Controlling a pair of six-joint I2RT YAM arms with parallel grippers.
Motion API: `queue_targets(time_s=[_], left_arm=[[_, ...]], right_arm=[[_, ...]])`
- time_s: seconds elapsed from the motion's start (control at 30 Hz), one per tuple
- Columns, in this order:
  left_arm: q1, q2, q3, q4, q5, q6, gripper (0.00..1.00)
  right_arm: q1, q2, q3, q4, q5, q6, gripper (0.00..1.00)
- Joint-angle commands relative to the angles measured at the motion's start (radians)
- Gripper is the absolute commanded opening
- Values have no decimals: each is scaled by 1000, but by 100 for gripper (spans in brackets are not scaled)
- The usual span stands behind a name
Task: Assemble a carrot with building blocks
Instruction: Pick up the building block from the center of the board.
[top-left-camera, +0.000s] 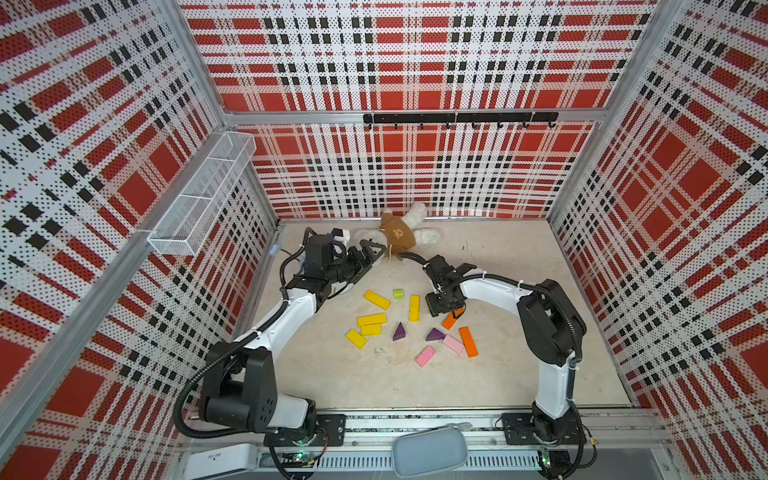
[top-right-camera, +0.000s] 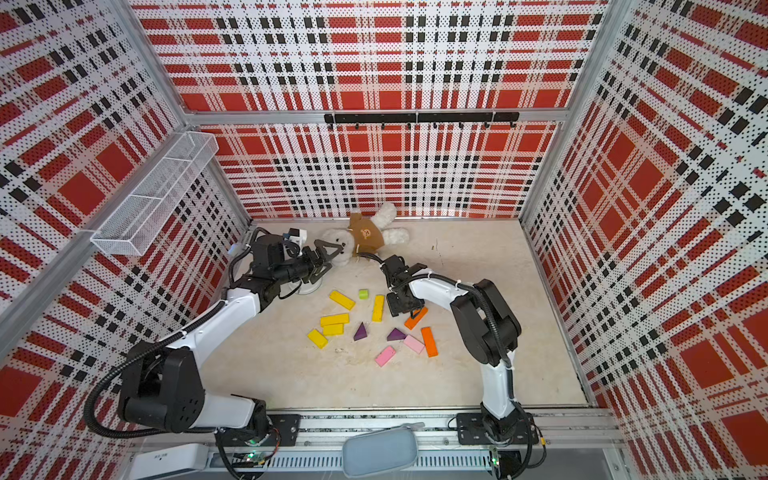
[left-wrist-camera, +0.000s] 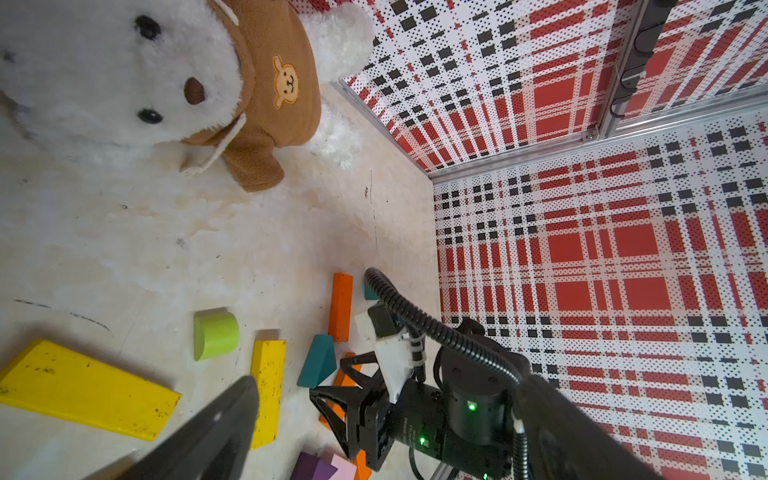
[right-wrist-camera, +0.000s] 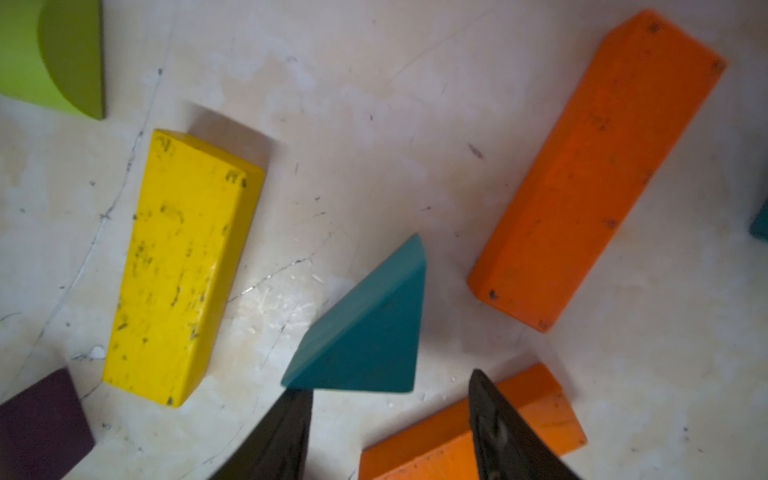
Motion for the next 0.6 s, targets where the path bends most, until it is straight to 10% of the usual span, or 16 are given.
queue_targets(time_s=[0.0,0.57], left_arm=[[-6,5,1,21,5,4,100],[-22,13,4,21,12,9,100]], right_arm=[[4,-6,50,-7,-8,-74,67],[3,86,150,-71,-27,-87,63]])
